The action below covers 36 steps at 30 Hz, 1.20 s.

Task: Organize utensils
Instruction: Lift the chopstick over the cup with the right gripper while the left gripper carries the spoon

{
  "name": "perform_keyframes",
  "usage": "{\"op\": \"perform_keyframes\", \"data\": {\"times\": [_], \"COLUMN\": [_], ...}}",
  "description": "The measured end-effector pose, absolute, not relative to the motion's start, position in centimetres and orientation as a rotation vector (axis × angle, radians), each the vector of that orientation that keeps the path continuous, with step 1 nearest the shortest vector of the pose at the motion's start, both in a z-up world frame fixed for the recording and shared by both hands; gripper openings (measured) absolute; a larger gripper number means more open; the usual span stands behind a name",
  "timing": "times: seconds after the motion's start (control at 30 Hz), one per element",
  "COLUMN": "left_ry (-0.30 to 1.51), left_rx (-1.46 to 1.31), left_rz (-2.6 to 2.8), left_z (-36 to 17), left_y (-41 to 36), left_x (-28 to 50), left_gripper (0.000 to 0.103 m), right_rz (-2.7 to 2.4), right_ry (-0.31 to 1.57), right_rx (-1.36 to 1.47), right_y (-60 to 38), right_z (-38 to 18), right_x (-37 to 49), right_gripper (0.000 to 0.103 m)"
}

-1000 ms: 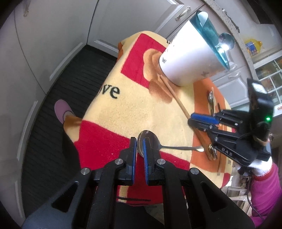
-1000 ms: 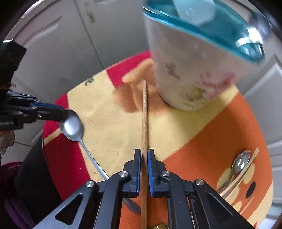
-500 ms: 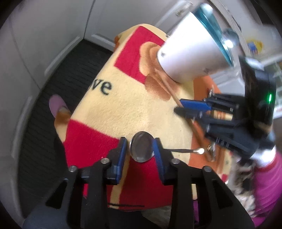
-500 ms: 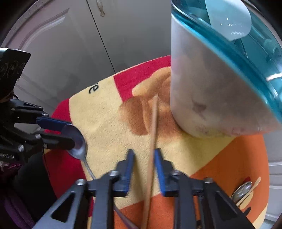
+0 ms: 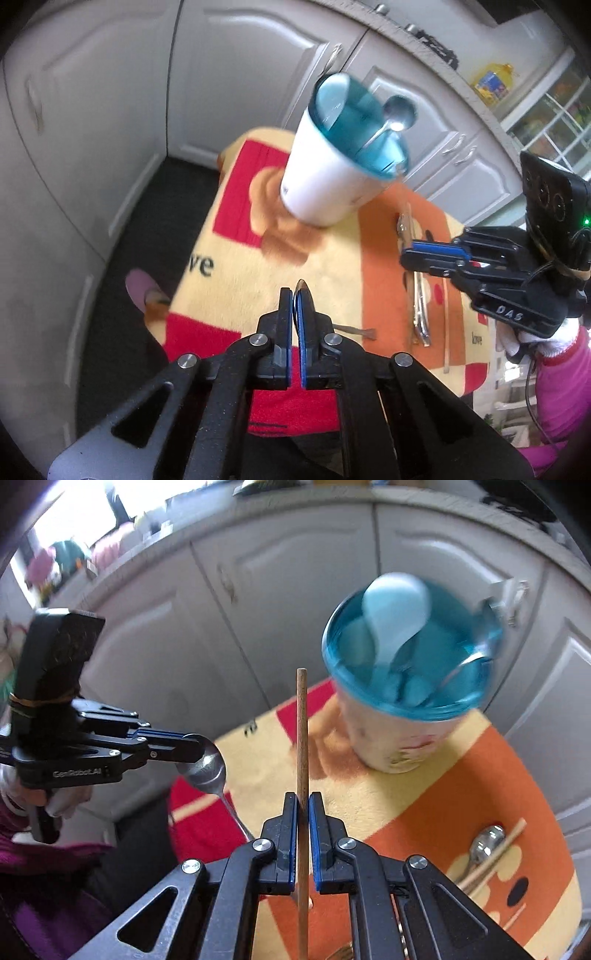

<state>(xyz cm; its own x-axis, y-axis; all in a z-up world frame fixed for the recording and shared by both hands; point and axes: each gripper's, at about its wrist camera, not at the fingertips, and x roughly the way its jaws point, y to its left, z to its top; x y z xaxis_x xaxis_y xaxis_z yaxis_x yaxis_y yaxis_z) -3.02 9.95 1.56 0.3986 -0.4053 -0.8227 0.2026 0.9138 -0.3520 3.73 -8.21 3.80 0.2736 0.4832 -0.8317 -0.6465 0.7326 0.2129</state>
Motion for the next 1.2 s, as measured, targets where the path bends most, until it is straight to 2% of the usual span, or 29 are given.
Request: {"op": "perform_keyframes", "data": {"times": [0.23,0.53,0.7,0.87,1.2], "left_ry": [1.006,0.851,0.751,0.737,0.784], "left_rx": [-0.125,-0.02,0.028,0.063,0.205], "left_rz": [-0.388,-0.335,-0.287,-0.254,-0.218], "left_z": [7.0,15.7,19.6,19.4,14.8], "left_y": [9.9,11.2,11.3,10.2,5.9], "left_x": [-3.0,-1.9,0.6,4.0,7.5], "left_gripper": [0.001,0.001,0.001,0.001,0.001], "right_rz": [0.731,0.727,0.696,0.619,0.509], "right_ry": [0.94,0.798,0.672,0.587,0.592], "right_rx": [-0.078,0.009,0.036,0.023,-0.071], "right_y": [-12.4,-15.1,-15.5,-13.8,-9.5], "right_z": [6.7,11.7,17.1,19.9,16.3], "right_x": [0.6,1.0,2.8,6.2,12.1], "right_gripper": [0.006,0.006,0.006,0.006,0.006]}}
